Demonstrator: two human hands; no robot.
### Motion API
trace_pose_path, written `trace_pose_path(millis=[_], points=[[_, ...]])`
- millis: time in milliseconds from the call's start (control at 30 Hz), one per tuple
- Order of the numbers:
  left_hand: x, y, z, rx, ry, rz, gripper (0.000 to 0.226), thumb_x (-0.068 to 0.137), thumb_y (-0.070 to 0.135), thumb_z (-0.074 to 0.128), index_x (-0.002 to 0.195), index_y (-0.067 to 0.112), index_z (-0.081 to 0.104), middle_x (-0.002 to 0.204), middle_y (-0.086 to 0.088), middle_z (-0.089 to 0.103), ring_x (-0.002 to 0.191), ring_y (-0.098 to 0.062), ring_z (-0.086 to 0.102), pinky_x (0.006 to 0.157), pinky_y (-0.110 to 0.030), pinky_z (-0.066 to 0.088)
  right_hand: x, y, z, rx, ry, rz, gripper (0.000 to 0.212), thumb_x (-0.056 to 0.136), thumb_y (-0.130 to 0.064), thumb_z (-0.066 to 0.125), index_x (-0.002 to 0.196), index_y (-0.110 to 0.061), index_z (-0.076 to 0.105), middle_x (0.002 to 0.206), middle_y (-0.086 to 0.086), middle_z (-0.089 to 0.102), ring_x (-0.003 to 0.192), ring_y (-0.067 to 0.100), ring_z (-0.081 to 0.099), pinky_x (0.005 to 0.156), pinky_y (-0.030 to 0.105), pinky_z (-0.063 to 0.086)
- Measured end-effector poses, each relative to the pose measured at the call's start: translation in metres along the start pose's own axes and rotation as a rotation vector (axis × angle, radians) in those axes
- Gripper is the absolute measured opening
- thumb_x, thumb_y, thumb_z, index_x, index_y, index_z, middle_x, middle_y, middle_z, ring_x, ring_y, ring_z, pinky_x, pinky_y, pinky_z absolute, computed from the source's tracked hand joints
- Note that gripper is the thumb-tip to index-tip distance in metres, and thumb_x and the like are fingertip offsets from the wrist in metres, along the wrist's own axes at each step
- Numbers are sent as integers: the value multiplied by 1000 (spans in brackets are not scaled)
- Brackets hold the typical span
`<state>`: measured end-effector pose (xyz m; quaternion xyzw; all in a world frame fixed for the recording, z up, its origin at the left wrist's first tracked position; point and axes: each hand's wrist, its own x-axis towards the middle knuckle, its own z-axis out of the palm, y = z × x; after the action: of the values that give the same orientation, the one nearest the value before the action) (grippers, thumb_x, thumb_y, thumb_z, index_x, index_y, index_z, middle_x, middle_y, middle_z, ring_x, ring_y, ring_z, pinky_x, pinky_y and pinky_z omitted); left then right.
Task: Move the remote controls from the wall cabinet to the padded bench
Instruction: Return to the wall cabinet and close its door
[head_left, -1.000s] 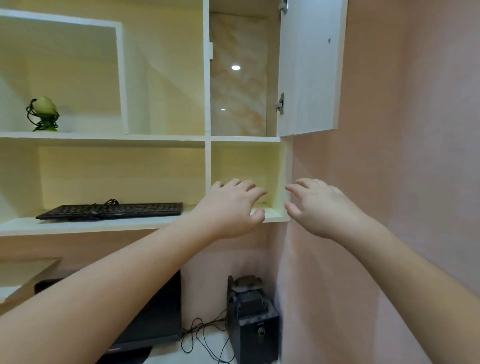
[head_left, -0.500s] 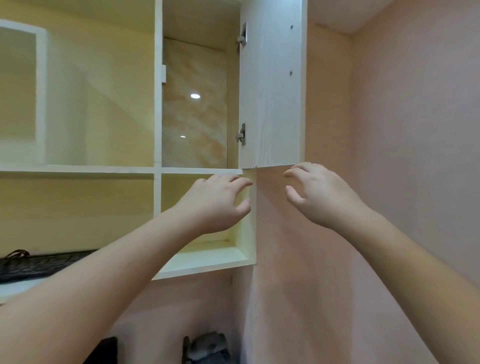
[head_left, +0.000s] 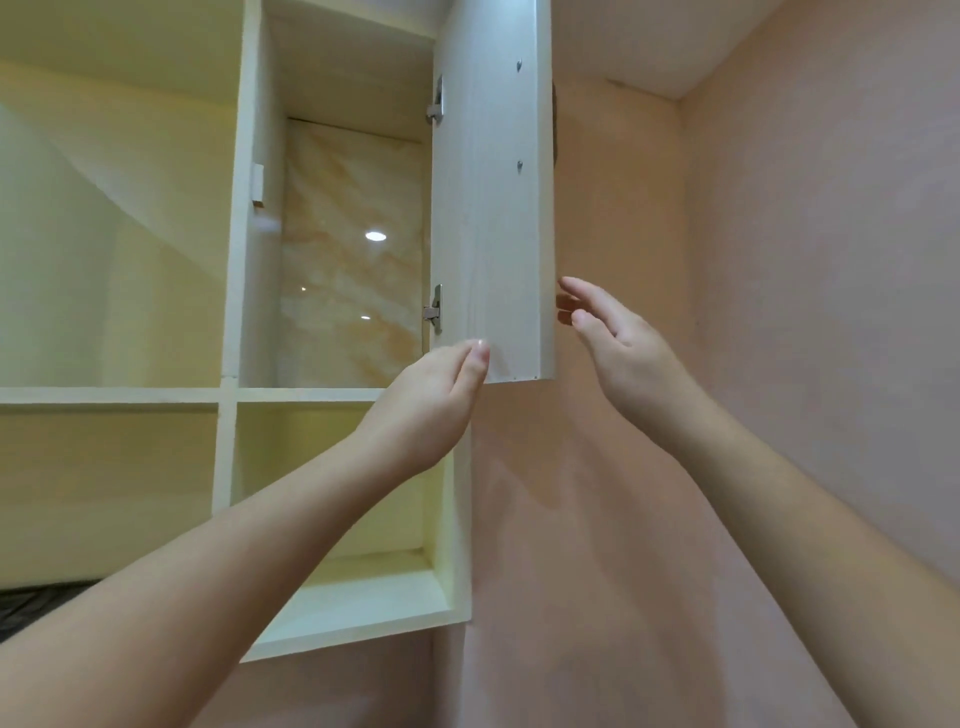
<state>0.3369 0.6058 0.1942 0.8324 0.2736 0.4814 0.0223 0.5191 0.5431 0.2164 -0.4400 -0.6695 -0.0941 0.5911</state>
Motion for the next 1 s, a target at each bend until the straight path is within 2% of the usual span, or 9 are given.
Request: trace_pose_path(millis=[67,200,333,467,600,700,733,833,1000], points=[[4,1,7,-42,31,39,50,102,43,22,132,18,51,134,3,53,123,-5,41,88,-14,25,17,1,5,108,20,-2,45,101,-29,34,146,-25,35,147,-11,42,134,3,39,114,30,29],[14,6,13,-98,118,67,51,100,47,28,145,25,38,148,9,41,135,-1,33,107,-19,25,49,-5,15,299,79,17,51,100,-33,34,149,-23,26,152,-6,34,136,6,36,115,32,27],[22,16,14,-156,182,98,53,97,48,37,145,25,37,146,10,43,133,-3,39,112,-29,31,75,-11,23,435,8,0,38,96,-37,35,116,-11,55,113,4,62,102,13,57,96,33,41],[26,14,3,-185,273,90,58,93,53,46,145,28,37,140,11,47,125,-5,48,102,-34,44,85,-15,40,502,-67,-53,67,89,-55,44,142,-15,38,136,5,56,125,19,54,110,45,37],[19,-1,-22,-172,359,45,54,89,46,56,139,31,42,124,17,59,109,3,57,91,-22,50,83,-22,77,442,-159,-199,55,96,-52,38,147,-34,30,151,-10,37,136,6,37,115,34,31],[15,-29,-48,-156,421,-54,57,86,51,51,137,27,45,127,10,61,116,-6,57,96,-36,51,86,-29,117,319,-217,-336,52,101,-37,34,151,-31,17,159,-13,15,141,-3,17,114,18,19],[13,-39,-57,-178,439,-93,56,85,53,50,134,27,48,126,9,62,116,-9,58,97,-39,50,89,-30,130,253,-223,-382,55,101,-37,35,151,-31,13,160,-14,8,142,-4,10,114,18,14],[4,-64,-82,-190,449,-139,23,92,40,55,112,30,62,101,14,71,95,-3,66,87,-36,55,101,-31,166,83,-212,-477,59,101,-39,35,152,-33,5,159,-17,-5,139,-9,-3,110,16,4],[4,-88,-101,-145,418,-126,26,89,39,62,111,26,63,100,11,72,92,-7,69,84,-36,57,116,-23,191,0,-153,-554,59,100,-39,36,152,-32,7,160,-16,-5,145,0,-7,118,25,3]])
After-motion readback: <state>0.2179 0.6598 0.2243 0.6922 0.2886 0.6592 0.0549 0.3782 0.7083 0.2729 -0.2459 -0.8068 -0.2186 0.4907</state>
